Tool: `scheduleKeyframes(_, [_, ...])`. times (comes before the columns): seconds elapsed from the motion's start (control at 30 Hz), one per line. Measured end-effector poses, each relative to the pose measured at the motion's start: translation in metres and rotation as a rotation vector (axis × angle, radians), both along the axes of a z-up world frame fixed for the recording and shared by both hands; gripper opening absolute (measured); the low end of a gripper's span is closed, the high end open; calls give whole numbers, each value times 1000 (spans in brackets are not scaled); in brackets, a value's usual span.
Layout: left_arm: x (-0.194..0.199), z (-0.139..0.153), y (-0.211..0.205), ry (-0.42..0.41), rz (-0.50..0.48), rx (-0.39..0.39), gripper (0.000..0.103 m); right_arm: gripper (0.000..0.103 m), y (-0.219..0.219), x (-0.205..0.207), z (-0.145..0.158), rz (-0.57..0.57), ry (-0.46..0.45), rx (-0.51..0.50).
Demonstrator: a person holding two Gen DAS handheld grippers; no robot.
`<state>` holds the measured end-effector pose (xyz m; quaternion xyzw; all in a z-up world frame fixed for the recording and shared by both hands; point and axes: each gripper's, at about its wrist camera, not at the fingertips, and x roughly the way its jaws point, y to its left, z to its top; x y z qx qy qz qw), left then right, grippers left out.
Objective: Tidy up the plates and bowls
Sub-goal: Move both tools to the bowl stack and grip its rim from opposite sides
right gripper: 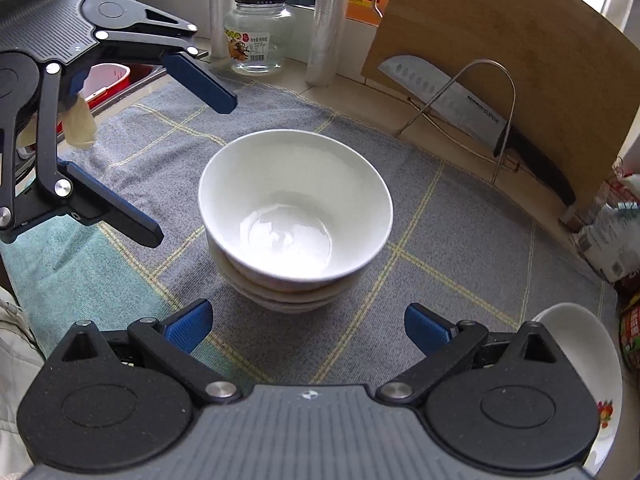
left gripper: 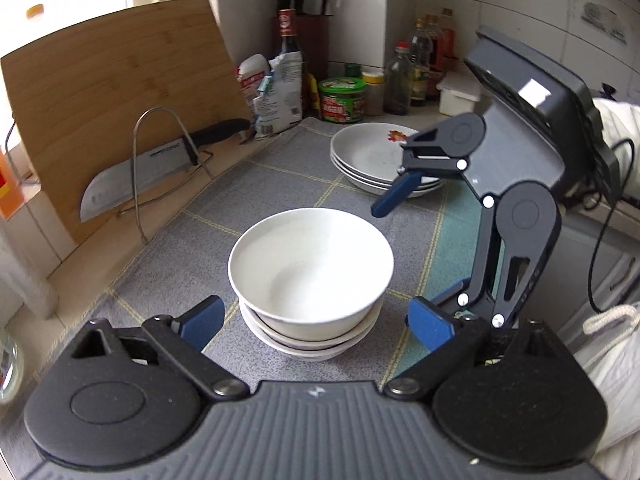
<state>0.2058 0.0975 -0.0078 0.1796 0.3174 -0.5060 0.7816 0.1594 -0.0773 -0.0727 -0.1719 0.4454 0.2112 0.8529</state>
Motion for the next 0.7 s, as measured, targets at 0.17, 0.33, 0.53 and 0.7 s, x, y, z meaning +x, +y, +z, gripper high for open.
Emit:
scheduleKeyframes(0.17, [-8, -16, -1, 80, 175, -12, 98, 103, -9, -5, -14, -49, 5, 44])
scheduleKeyframes(0.33, [-10, -30, -3, 77, 265, 32, 98, 103, -12, -7, -24, -58, -7, 60])
scheduleKeyframes(0.53, [-1, -45, -4, 49, 176, 127, 98, 103, -15, 2, -36, -58, 20, 62])
scheduleKeyframes(0.7, [3, -59, -10, 29, 58, 180, 98, 103, -17, 11, -42, -50, 25, 46])
